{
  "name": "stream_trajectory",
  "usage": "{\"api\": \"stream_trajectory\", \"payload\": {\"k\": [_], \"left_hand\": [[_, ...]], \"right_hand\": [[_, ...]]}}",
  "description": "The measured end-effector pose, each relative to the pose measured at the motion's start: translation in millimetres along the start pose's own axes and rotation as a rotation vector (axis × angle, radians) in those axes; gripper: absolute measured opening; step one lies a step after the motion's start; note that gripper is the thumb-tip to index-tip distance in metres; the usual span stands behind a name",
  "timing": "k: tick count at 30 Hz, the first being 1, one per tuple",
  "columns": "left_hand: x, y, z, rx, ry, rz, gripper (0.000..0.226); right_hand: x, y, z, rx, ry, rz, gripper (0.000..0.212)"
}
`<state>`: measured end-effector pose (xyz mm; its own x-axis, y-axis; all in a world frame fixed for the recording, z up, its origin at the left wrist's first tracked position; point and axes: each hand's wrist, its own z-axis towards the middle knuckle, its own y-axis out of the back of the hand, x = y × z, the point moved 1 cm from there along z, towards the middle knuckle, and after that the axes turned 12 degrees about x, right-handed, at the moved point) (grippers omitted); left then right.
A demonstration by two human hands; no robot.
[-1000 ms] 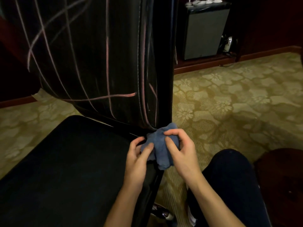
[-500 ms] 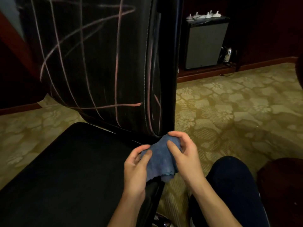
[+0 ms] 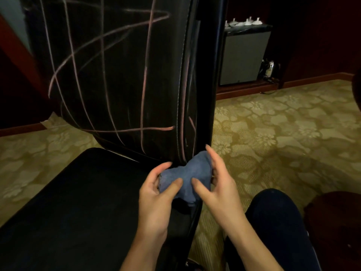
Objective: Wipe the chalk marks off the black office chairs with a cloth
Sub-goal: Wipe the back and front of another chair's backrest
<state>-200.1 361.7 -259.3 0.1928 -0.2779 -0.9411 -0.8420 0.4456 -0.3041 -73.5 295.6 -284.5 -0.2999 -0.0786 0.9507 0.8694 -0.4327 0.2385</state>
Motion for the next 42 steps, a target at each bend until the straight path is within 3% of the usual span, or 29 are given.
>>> {"api": "stream_trajectory", "payload": {"k": [2,5,10,14,21,27,32,36,42], "left_hand": [[-5,2,-3,0.000,-0.029,-0.015,0.042],[-7,4,-6,0.020,-0.076,0.087,0.045],[2,2,-8,0.155,-0.139,0.564,0.051],[5,-6,-4,-0.022,-0.363,0.926,0.033],[10,1,6,-0.222,-0.456,1.151,0.024],[-8,0,5,-0.227,-0.594,1.047,0.024],[-63,-14,8,-0.217,-0.690,0.932,0.015],[-76,-17,17,-0.169,-0.634,0.943,0.013],[-26,6,12,-0.131,-0.399,0.981,0.015]], "right_hand": [[-3,2,-4,0.061,0.064,-0.201,0.066],[-5,5,-10,0.048,0.163,-0.415,0.043],[-4,21,-5,-0.097,0.160,-0.688,0.037],[-1,21,3,-0.034,0.121,-0.564,0.036],[-12,9,13,-0.128,0.091,-0.543,0.031],[21,16,33,-0.053,0.252,-0.378,0.023],[69,22,53,-0.158,0.354,-0.336,0.014],[68,21,60,-0.196,0.356,-0.282,0.013],[6,5,38,-0.091,0.172,-0.370,0.018]]}}
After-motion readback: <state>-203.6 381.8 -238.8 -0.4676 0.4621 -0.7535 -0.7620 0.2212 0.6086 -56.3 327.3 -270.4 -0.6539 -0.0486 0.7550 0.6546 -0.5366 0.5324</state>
